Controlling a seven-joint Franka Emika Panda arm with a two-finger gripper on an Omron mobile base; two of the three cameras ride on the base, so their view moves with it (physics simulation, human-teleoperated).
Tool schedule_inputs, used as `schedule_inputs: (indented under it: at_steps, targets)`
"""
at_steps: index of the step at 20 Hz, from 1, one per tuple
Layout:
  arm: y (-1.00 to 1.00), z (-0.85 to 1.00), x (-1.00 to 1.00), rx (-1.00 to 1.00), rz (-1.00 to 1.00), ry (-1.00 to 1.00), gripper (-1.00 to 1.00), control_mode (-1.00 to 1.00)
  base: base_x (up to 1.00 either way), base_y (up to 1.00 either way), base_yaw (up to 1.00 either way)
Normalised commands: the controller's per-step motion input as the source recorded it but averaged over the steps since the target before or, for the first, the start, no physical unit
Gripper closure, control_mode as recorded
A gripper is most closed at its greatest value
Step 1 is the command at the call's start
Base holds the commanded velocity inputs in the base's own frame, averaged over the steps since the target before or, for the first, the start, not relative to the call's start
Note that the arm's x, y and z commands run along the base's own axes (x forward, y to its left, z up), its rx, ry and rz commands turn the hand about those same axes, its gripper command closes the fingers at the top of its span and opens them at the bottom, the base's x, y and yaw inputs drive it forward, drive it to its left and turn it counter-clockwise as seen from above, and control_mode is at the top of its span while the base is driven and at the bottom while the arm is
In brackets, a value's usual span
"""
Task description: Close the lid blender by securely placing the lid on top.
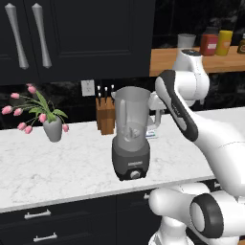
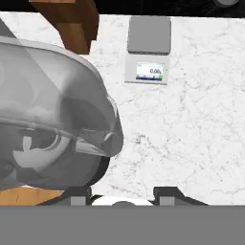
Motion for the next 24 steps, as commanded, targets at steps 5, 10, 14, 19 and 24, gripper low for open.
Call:
schedule_inputs:
  at_steps: [5,10,14,19,24]
  targets:
    - [-0.11,-0.04,-0.68,0.02,-0.04,-0.24,-1.00,-1.00,0.00,0.00,0.00]
    - [-0.76,-0.29,-0.87,0.15,-0.28,-0.37,-1.00,-1.00,0.00,0.00,0.00]
    - [-1.00,-0.29,-0.14,0.24,-0.42,-0.01,-1.00,-1.00,0.00,0.00,0.00]
    - [-1.00,-0.35,0.06,0.28,-0.45,0.07,-1.00,-1.00,0.00,0.00,0.00]
    - [-1.00,-0.50,0.15,0.25,-0.52,0.14,-1.00,-1.00,0.00,0.00,0.00]
